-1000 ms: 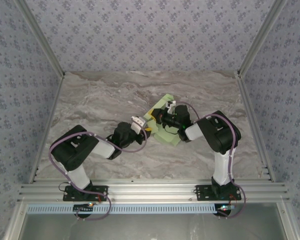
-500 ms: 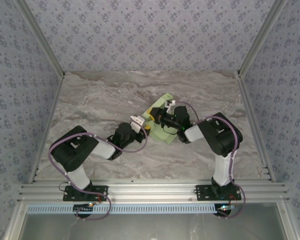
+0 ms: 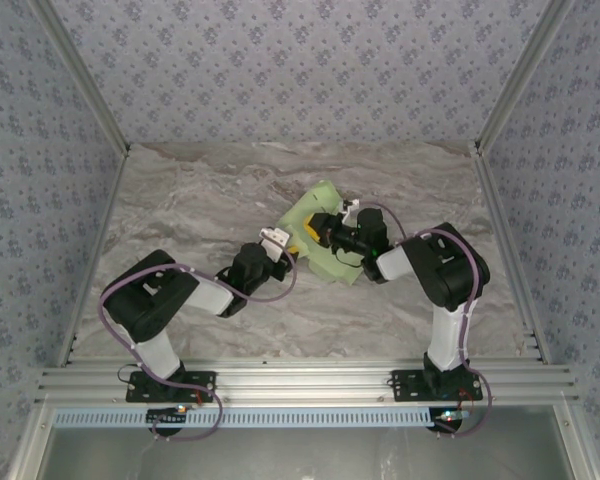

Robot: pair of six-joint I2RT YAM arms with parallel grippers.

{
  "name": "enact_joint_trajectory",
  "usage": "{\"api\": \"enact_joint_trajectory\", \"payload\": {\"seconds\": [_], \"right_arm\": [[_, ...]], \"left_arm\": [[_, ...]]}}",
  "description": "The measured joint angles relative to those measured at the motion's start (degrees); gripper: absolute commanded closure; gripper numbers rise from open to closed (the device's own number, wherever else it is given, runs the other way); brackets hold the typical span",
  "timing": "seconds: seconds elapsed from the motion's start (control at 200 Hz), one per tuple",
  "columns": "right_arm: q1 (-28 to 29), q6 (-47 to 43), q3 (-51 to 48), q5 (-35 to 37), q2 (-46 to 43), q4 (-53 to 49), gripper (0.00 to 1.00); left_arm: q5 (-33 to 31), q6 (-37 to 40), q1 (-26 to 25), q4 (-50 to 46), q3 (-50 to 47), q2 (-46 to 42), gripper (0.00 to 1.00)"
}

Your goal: Fold the paper box

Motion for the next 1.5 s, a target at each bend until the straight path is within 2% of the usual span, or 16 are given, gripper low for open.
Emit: {"api": "enact_joint_trajectory", "payload": {"seconds": [0.12, 0.19, 0.27, 0.37, 0.54, 0.725, 0.994, 1.289, 1.504], "right_arm": [[-1.33, -1.79, 0.02, -0.81, -1.79, -4.61, 0.64], [-2.34, -3.56, 0.11, -0.83, -4.26, -9.38, 0.53], [-3.32, -6.51, 1.46, -0.85, -7.21, -16.02, 0.46], [-4.17, -10.58, 5.81, -0.42, -9.60, -25.83, 0.37], [-4.26, -16.63, 16.37, 2.25, -9.90, -44.00, 0.30], [-3.65, -19.52, 25.27, 7.04, -7.93, -57.61, 0.30], [-1.70, -21.24, 36.20, 11.56, -0.26, -70.01, 0.33], [-0.15, -22.12, 44.00, 13.81, 5.42, -75.95, 0.38], [-0.11, -22.03, 47.01, 14.51, 7.65, -77.92, 0.52]], "left_arm": [[-0.17, 0.04, 0.00, -0.42, 0.09, 0.02, 0.53], [-0.13, 0.20, 0.00, -0.55, 0.11, 0.02, 0.53], [-0.11, 0.44, 0.00, -0.81, 0.33, 0.07, 0.53], [-0.07, 0.46, 0.00, -1.16, 0.94, 0.13, 0.53], [0.17, 0.46, 0.00, -1.29, 1.70, 1.05, 0.54], [0.31, 0.48, -0.02, -1.70, 1.70, 1.60, 0.54], [0.33, 0.68, -0.02, -1.70, 1.70, 1.60, 0.54], [0.35, 0.90, -0.44, -1.73, 1.70, 1.66, 0.54], [0.35, 0.92, -0.81, -1.86, 2.21, 2.43, 0.55]]}}
